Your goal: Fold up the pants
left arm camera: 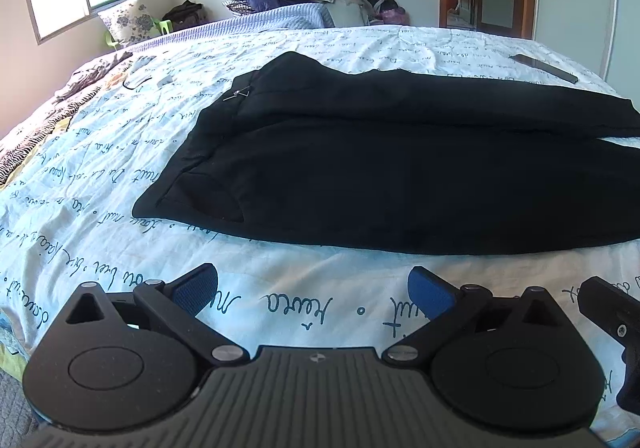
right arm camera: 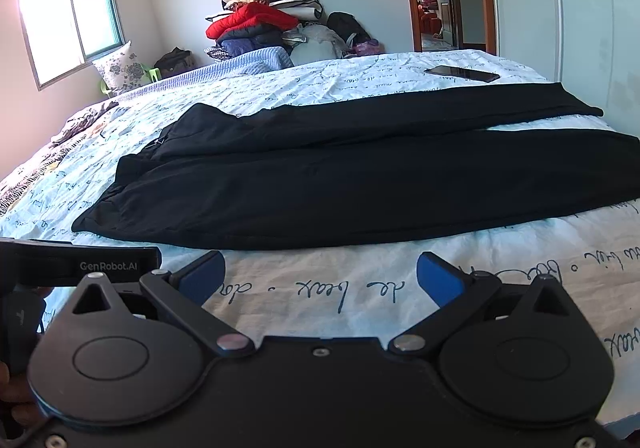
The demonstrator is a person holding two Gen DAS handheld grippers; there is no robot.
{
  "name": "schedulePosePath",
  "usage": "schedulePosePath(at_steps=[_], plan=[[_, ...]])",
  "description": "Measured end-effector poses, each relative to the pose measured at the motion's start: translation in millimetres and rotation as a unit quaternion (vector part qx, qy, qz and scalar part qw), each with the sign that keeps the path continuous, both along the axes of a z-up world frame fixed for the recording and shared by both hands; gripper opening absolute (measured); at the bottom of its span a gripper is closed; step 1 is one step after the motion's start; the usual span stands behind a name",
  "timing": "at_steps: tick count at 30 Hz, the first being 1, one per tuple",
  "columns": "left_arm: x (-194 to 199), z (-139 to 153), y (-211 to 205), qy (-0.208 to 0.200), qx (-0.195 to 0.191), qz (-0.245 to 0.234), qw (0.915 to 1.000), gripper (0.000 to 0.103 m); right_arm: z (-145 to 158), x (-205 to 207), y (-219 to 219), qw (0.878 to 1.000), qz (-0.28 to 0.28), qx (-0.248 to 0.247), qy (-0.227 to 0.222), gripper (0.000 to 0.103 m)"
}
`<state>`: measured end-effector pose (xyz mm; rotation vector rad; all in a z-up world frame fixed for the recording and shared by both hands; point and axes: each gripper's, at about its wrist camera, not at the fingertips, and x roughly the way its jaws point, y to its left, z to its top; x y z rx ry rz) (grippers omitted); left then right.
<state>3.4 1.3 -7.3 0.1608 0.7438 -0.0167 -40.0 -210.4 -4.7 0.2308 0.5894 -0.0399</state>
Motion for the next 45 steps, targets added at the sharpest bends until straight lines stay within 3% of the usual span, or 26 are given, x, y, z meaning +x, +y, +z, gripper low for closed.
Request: schedulePosePath(at_steps=[45], plan=[[-0.4, 2.7, -0.7, -0.01, 0.009, -0.005, 0.9999, 0.103, -0.5, 2.2, 0.1, 1.0, 0.01, -0.001, 0.003, 0.103]])
